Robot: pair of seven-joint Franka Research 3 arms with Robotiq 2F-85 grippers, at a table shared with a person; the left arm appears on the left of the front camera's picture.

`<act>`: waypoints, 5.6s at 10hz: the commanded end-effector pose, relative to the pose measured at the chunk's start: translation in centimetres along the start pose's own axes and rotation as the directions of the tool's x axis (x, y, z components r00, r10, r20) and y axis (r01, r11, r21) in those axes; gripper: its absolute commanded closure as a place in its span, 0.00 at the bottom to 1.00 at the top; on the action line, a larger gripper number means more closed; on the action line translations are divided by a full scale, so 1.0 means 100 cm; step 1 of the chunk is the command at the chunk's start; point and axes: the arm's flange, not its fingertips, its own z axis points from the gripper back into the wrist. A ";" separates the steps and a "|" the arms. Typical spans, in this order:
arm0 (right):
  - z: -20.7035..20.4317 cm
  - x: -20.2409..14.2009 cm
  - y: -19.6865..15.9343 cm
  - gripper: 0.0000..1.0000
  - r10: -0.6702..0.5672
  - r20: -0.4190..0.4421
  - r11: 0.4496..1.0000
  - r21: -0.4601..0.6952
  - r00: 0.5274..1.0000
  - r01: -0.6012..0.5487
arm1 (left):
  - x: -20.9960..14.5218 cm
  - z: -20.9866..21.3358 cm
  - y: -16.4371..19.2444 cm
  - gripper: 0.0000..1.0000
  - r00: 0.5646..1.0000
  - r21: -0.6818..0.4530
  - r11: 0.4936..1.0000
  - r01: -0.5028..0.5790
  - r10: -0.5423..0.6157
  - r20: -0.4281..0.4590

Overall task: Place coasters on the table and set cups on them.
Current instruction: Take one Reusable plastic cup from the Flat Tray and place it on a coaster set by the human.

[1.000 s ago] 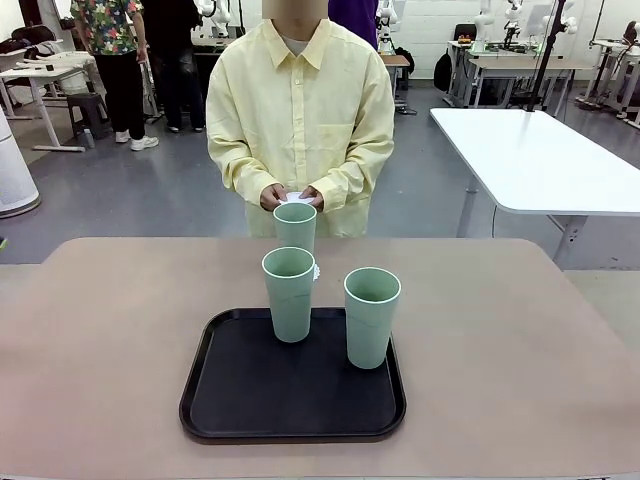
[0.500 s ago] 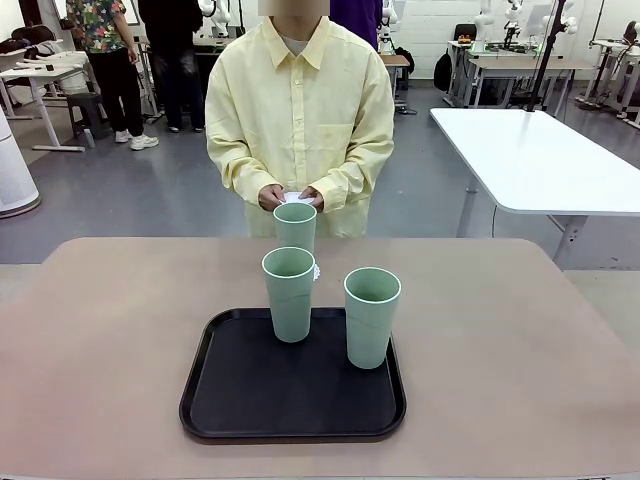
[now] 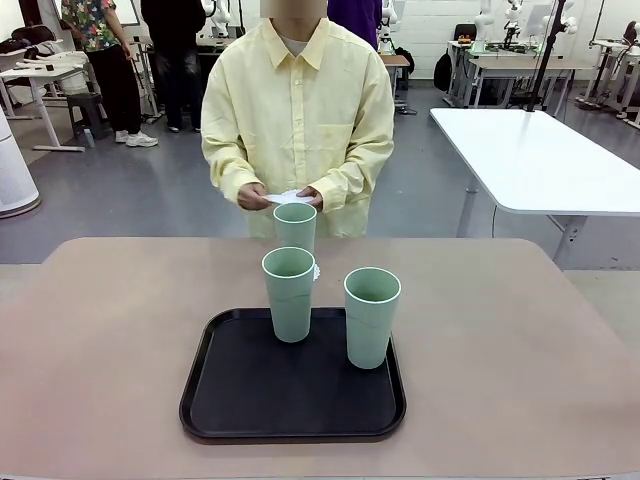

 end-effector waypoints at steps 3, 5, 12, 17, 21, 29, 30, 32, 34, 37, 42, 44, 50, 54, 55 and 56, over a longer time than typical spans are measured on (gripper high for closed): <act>0.000 0.000 0.001 0.00 0.008 0.000 1.000 0.010 1.000 -0.008 | 0.001 0.000 -0.002 0.00 1.000 0.003 1.000 -0.019 0.019 0.006; 0.000 0.000 0.001 0.00 0.008 0.000 1.000 0.010 1.000 -0.008 | 0.001 0.000 -0.002 0.00 1.000 0.003 1.000 -0.019 0.019 0.006; 0.000 0.000 0.001 0.00 0.008 0.000 1.000 0.010 1.000 -0.008 | 0.001 0.000 -0.002 0.00 1.000 0.003 1.000 -0.019 0.019 0.006; 0.000 0.000 0.001 0.00 0.008 0.000 1.000 0.010 1.000 -0.008 | 0.001 0.000 -0.002 0.00 1.000 0.003 1.000 -0.019 0.019 0.006; 0.000 0.000 0.001 0.00 0.008 0.000 1.000 0.010 1.000 -0.008 | 0.019 -0.029 -0.032 0.00 0.949 0.280 0.908 0.312 -0.288 -0.126; 0.000 0.000 0.001 0.00 0.008 0.000 1.000 0.010 1.000 -0.008 | 0.066 -0.251 -0.125 0.00 0.354 0.218 0.408 0.886 -0.294 -0.888; 0.000 0.000 0.001 0.00 0.008 0.000 1.000 0.010 1.000 -0.008 | 0.066 -0.275 -0.124 0.00 0.310 0.174 0.421 0.890 -0.280 -0.909; 0.000 0.000 0.001 0.00 0.008 0.000 1.000 0.010 1.000 -0.008 | 0.064 -0.313 -0.121 0.00 0.225 0.078 0.424 0.902 -0.310 -0.924; 0.000 0.000 0.001 0.00 0.008 0.000 1.000 0.010 1.000 -0.008 | 0.062 -0.336 -0.109 0.00 0.206 0.032 0.406 0.913 -0.393 -0.896; 0.000 0.000 0.001 0.00 0.008 0.000 1.000 0.010 1.000 -0.008 | 0.057 -0.335 -0.113 0.00 0.211 0.052 0.422 0.905 -0.339 -0.917; 0.000 0.000 0.001 0.00 0.008 0.000 1.000 0.010 1.000 -0.008 | 0.058 -0.337 -0.109 0.00 0.218 0.052 0.423 0.905 -0.354 -0.909; 0.000 0.000 0.001 0.00 0.008 0.000 1.000 0.010 1.000 -0.008 | 0.064 -0.358 -0.101 0.00 0.153 -0.114 0.287 0.951 -0.758 -0.634; 0.000 0.000 0.001 0.00 0.008 0.000 1.000 0.010 1.000 -0.008 | 0.042 -0.360 -0.022 0.00 -0.043 -0.262 -0.010 0.965 -0.992 -0.119; 0.000 0.000 0.001 0.00 0.008 0.000 1.000 0.010 1.000 -0.008 | 0.046 -0.351 0.008 0.00 0.121 -0.206 0.125 0.970 -0.992 -0.030; 0.000 0.000 0.001 0.00 0.008 0.000 1.000 0.010 1.000 -0.008 | 0.044 -0.354 0.014 0.00 0.140 -0.171 0.144 0.975 -0.990 -0.033; 0.000 0.000 0.001 0.00 0.008 0.000 1.000 0.010 1.000 -0.008 | 0.041 -0.361 0.019 0.00 0.162 -0.130 0.166 0.978 -0.986 -0.045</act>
